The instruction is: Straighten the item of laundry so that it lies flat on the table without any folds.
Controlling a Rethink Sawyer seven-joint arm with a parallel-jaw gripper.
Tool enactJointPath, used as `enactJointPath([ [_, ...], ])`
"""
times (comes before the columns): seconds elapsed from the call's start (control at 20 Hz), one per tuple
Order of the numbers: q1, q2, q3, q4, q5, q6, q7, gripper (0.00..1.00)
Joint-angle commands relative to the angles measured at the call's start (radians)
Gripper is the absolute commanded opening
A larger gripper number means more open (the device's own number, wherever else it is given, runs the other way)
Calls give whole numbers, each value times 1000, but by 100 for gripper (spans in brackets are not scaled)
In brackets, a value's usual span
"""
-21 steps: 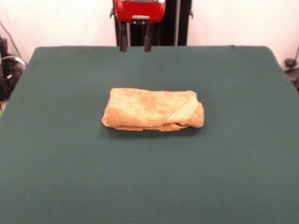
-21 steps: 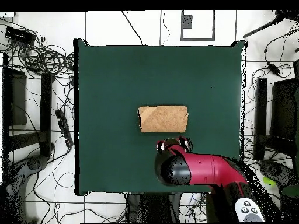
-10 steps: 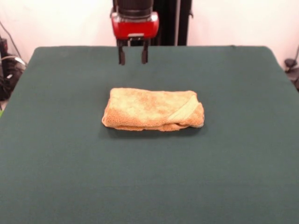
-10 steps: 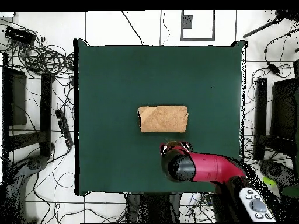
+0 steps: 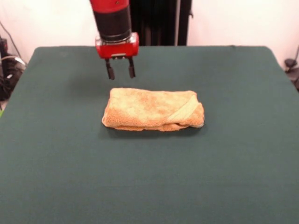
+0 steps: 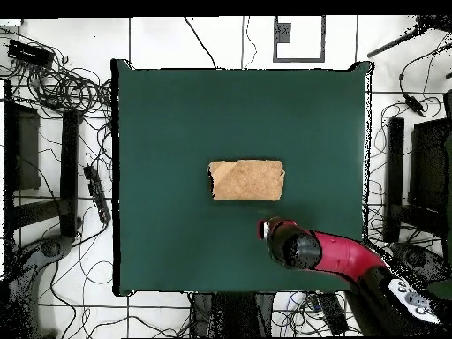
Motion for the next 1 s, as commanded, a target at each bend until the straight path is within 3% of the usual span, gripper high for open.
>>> enactJointPath([
  [0.05,-56,87,196,-105,-26,180,-144,100],
  [0.55,-179,213,312,-179,-86,239,-222,100],
  [1.0,-244,212,403,-203,-119,336,-274,100],
])
